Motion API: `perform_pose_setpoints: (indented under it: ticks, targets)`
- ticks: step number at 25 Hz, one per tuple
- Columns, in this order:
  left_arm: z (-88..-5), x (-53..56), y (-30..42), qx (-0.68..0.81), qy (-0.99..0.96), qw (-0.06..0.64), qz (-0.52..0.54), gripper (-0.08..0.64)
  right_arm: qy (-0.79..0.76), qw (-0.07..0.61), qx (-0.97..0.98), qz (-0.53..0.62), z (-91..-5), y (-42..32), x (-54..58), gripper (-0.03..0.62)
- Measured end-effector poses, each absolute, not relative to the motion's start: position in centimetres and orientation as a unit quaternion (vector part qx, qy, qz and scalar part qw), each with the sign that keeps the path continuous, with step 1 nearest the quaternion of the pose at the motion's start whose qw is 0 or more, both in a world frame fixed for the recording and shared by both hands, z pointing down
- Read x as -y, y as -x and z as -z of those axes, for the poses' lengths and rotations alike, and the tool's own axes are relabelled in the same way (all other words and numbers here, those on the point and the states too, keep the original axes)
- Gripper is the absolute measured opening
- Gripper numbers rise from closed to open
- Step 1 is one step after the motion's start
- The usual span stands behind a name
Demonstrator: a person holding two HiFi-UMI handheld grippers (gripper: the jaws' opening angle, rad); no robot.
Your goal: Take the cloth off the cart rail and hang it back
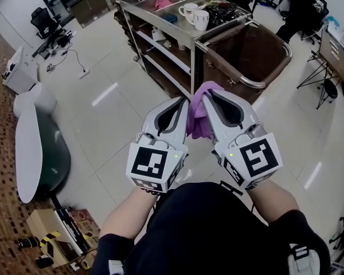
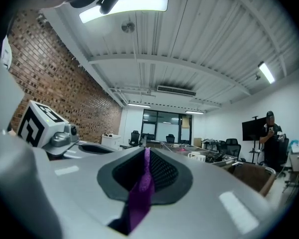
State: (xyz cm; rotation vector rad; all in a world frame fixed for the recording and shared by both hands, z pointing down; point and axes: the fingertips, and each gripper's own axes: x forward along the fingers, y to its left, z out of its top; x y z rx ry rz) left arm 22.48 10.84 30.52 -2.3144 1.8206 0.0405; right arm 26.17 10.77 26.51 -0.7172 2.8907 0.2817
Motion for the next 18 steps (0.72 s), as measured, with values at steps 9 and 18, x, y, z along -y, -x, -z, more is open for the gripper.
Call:
perform_pose_setpoints:
  ticks: [9, 18]
  targets:
    - [-32.2, -11.4, -9.4, -0.641, 0.760, 0.107, -0.019, -0.002, 0.211, 0.078, -0.970, -0.098, -28.3, -13.4, -10.6, 0.031]
    - [-31.9, -12.6, 0.9, -0.665, 0.739, 0.103, -0.021, -0.002, 0.190, 0.072, -0.975, -0.092, -27.9, -3.1, -11.2, 0.031]
